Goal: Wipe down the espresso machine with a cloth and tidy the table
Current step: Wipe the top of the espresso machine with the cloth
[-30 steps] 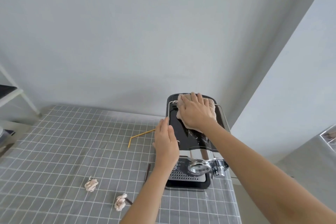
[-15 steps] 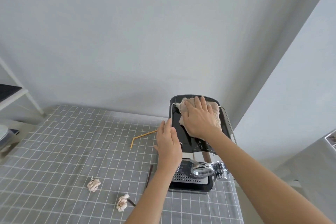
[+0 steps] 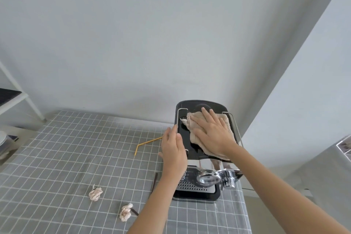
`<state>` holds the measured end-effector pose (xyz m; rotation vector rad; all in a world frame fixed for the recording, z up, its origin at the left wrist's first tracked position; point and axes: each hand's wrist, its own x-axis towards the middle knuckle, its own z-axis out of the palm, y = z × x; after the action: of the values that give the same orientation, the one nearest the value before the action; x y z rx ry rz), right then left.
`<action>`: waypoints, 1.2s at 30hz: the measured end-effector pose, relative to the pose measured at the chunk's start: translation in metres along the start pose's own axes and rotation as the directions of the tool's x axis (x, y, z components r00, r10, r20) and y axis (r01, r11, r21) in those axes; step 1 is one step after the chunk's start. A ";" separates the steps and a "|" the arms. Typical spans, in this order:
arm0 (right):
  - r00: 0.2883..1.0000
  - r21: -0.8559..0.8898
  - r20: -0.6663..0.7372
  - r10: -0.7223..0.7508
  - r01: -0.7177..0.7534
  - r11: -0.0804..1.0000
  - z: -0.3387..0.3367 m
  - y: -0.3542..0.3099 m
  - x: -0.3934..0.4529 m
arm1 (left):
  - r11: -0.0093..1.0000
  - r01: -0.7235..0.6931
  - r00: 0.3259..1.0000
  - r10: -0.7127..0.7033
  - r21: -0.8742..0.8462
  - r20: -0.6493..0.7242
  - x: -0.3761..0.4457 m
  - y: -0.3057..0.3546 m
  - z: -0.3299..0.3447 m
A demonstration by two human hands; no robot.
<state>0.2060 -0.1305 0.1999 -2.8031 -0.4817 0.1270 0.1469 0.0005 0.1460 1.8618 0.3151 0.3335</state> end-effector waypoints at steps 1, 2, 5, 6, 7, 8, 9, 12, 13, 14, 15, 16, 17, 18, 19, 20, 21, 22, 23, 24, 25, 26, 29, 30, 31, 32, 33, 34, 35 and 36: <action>1.000 0.002 0.009 0.009 -0.009 1.000 -0.002 0.002 0.002 | 1.000 -0.001 1.000 0.001 -0.001 0.006 0.000 0.001 0.000; 0.999 -0.009 0.007 0.044 -0.044 0.999 -0.003 0.000 0.005 | 1.000 0.001 1.000 -0.001 -0.002 0.010 0.000 0.001 0.000; 0.972 -0.043 -0.040 0.231 -0.233 0.972 0.006 -0.022 0.008 | 1.000 -0.011 1.000 0.011 -0.009 0.003 -0.001 0.000 -0.001; 0.959 -0.048 -0.053 0.277 -0.279 0.959 0.011 -0.028 0.006 | 1.000 -0.020 1.000 0.020 -0.011 -0.004 -0.001 0.000 -0.001; 0.950 -0.056 -0.054 0.309 -0.312 0.949 0.014 -0.032 0.003 | 1.000 -0.028 1.000 0.028 -0.010 -0.008 -0.002 0.000 -0.001; 0.943 -0.068 -0.051 0.329 -0.332 0.941 0.016 -0.035 0.000 | 1.000 -0.028 1.000 0.028 -0.009 -0.007 -0.002 -0.001 -0.001; 0.939 -0.090 -0.054 0.339 -0.342 0.935 0.018 -0.038 -0.004 | 1.000 -0.023 1.000 0.023 -0.007 -0.006 -0.001 -0.001 -0.001; 0.949 -0.151 -0.084 0.302 -0.312 0.938 0.019 -0.045 -0.019 | 1.000 0.008 1.000 -0.008 -0.007 0.002 -0.001 -0.001 -0.002; 0.963 -0.144 -0.094 0.251 -0.262 0.954 0.022 -0.045 -0.026 | 1.000 0.011 1.000 -0.011 -0.015 0.006 -0.001 0.000 -0.003; 0.979 -0.111 -0.111 0.168 -0.181 0.977 0.024 -0.042 -0.033 | 1.000 0.016 1.000 -0.016 -0.019 0.010 -0.001 0.001 -0.003; 0.987 -0.041 -0.150 0.062 -0.069 0.997 0.021 -0.036 -0.043 | 1.000 0.015 1.000 -0.015 -0.016 0.013 -0.001 0.002 -0.003; 0.976 0.083 -0.214 -0.029 0.047 0.995 0.013 -0.029 -0.053 | 1.000 0.009 1.000 -0.009 -0.009 0.016 -0.001 0.002 -0.003; 0.961 0.238 -0.273 -0.037 0.105 0.966 -0.001 -0.023 -0.061 | 1.000 -0.001 1.000 0.001 0.000 0.018 -0.001 0.002 -0.003; 0.952 0.398 -0.305 0.033 0.096 0.913 -0.018 -0.017 -0.064 | 1.000 -0.005 1.000 0.005 0.005 0.017 -0.001 0.003 -0.003; 0.938 0.556 -0.320 0.134 0.072 0.828 -0.037 -0.010 -0.064 | 1.000 -0.010 1.000 0.010 0.008 0.016 0.000 0.002 -0.002; 0.922 0.713 -0.313 0.227 0.070 0.698 -0.053 -0.003 -0.062 | 1.000 -0.014 1.000 0.013 0.007 0.016 0.000 0.002 -0.002; 0.915 0.831 -0.274 0.297 0.069 0.553 -0.064 0.006 -0.054 | 1.000 -0.017 1.000 0.017 0.004 0.014 0.000 0.002 -0.002; 0.914 0.897 -0.233 0.331 0.070 0.437 -0.071 0.011 -0.045 | 1.000 -0.018 1.000 0.018 -0.004 0.010 0.001 0.003 -0.002; 0.916 0.911 -0.214 0.340 0.062 0.407 -0.072 0.014 -0.035 | 1.000 -0.016 1.000 0.017 -0.010 0.009 0.001 0.003 -0.002; 0.919 0.861 -0.222 0.327 0.027 0.508 -0.067 0.017 -0.025 | 1.000 -0.009 1.000 0.009 -0.012 0.010 0.000 0.004 -0.002; 0.924 0.714 -0.238 0.298 -0.041 0.699 -0.056 0.019 -0.015 | 1.000 -0.005 1.000 0.005 -0.007 0.011 0.000 0.004 -0.003; 0.935 0.522 -0.234 0.268 -0.112 0.846 -0.041 0.021 -0.009 | 1.000 -0.005 1.000 0.005 -0.001 0.013 0.000 0.003 -0.003; 0.971 0.170 -0.187 0.149 -0.117 0.978 -0.001 0.015 0.006 | 1.000 -0.022 1.000 0.022 -0.003 0.019 0.000 0.004 -0.003; 0.972 0.089 -0.191 0.133 -0.118 0.989 0.007 0.012 0.009 | 1.000 -0.027 0.999 0.027 -0.003 0.016 0.000 0.005 -0.003; 0.969 0.037 -0.195 0.151 -0.146 0.989 0.015 0.012 0.012 | 1.000 -0.030 0.999 0.030 0.001 0.011 0.000 0.005 -0.002; 0.967 -0.017 -0.194 0.165 -0.171 0.985 0.021 0.014 0.012 | 1.000 -0.024 1.000 0.024 0.004 0.005 -0.001 0.005 -0.002; 0.971 -0.082 -0.174 0.164 -0.180 0.980 0.029 0.015 0.008 | 1.000 -0.014 1.000 0.014 0.006 0.001 -0.002 0.003 -0.002; 0.977 -0.146 -0.147 0.156 -0.177 0.973 0.038 0.014 0.000 | 1.000 -0.011 1.000 0.011 0.007 -0.004 -0.004 0.002 -0.003; 0.980 -0.178 -0.130 0.150 -0.172 0.969 0.045 0.010 -0.013 | 1.000 -0.016 1.000 0.016 0.007 -0.009 -0.004 0.000 -0.003; 0.983 -0.195 -0.130 0.131 -0.155 0.969 0.049 0.005 -0.028 | 1.000 -0.026 1.000 0.026 0.006 -0.013 -0.004 -0.001 -0.004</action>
<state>0.1747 -0.1313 0.1523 -3.0240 -0.2782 -0.0595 0.1421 0.0028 0.1460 1.8710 0.3014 0.3631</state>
